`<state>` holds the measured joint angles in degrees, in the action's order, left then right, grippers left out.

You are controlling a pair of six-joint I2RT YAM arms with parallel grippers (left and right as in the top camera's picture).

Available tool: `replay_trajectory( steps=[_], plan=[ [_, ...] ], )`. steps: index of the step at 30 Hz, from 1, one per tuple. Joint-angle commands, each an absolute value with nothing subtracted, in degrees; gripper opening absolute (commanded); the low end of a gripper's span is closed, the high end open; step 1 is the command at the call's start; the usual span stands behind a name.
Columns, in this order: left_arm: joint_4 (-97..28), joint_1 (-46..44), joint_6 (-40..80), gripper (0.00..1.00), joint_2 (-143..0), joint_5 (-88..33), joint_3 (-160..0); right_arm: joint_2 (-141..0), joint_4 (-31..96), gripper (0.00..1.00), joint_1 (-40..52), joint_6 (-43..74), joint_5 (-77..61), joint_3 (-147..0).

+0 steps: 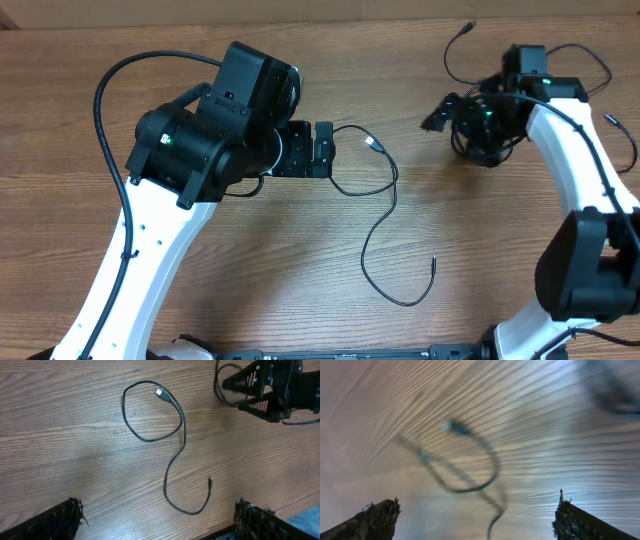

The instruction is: Untangle cables

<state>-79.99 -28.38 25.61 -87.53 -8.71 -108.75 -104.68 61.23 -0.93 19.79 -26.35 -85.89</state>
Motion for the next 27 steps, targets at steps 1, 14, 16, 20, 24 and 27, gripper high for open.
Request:
replay_trajectory(
  steps=[1, 14, 16, 20, 24, 27],
  plan=[
    [-79.9, -28.1, 26.4, 0.99, -86.6, -8.4, -108.8, -103.6, 61.0, 1.0, 3.8, 17.5, -29.2, -86.6],
    [-79.9, -28.1, 26.4, 1.0, -86.6, -8.4, -108.8, -103.6, 59.7, 1.0, 12.8, 17.6, -20.6, -86.5],
    [-79.9, -28.1, 26.4, 1.0, -86.6, -8.4, -108.8, -103.6, 58.8, 1.0, 13.3, 17.6, -20.6, -86.5],
    [-79.9, -28.1, 26.4, 1.0, -86.6, -8.4, -108.8, -103.6, 56.9, 1.0, 13.5, 17.6, -20.6, -86.5],
    [-79.9, -28.1, 26.4, 1.0, -86.6, -8.4, -108.8, -103.6, 55.5, 1.0, 13.5, 17.6, -20.6, -86.2],
    [-79.9, -28.1, 26.4, 1.0, -86.6, -8.4, -108.8, -103.6, 54.4, 1.0, 13.5, 17.6, -20.6, -85.4]
  ],
)
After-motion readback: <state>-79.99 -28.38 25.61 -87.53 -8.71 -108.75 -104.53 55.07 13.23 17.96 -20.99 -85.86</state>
